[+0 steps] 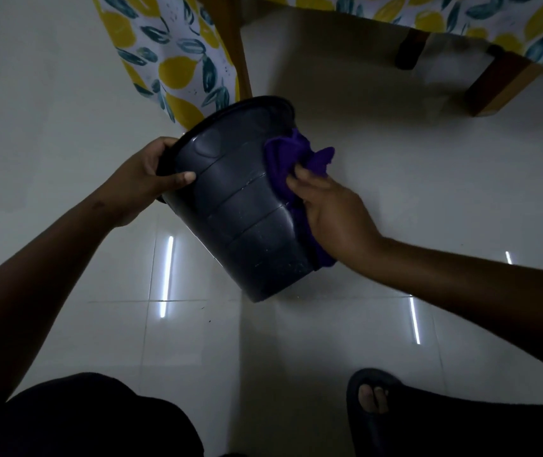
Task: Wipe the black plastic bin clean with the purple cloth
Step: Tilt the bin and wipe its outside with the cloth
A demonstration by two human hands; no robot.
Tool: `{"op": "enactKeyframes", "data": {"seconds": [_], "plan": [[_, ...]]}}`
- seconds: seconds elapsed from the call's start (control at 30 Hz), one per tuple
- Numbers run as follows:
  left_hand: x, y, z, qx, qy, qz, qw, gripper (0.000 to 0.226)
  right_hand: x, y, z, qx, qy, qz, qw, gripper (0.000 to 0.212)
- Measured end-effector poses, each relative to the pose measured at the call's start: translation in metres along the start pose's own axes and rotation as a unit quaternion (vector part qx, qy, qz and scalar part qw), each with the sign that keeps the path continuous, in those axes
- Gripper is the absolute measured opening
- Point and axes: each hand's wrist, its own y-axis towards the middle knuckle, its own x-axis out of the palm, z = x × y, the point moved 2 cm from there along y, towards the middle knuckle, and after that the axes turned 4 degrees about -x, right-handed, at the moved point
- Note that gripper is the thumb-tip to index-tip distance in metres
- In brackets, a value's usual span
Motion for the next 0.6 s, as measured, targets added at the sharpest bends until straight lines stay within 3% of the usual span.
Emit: {"op": "enactKeyframes", "data": {"seconds": [0.17,0.47,0.6], "plan": [[-0.002,0.0,0.002,-0.004,0.009,-0.018,1.0,0.039,0.017,-0.019,-0.024,-0.145,-0.187,-0.13,0.963,0.069],[-0.002,0.001,0.006,-0.007,-0.001,-0.038,0.999,0.045,0.008,0.064,-0.029,-0.16,-0.128,-0.144,0.968,0.051],[-0.001,0.002,0.005,-0.015,0.003,-0.019,1.0,0.049,0.008,0.036,-0.02,-0.184,-0.135,-0.13,0.965,0.05]]}}
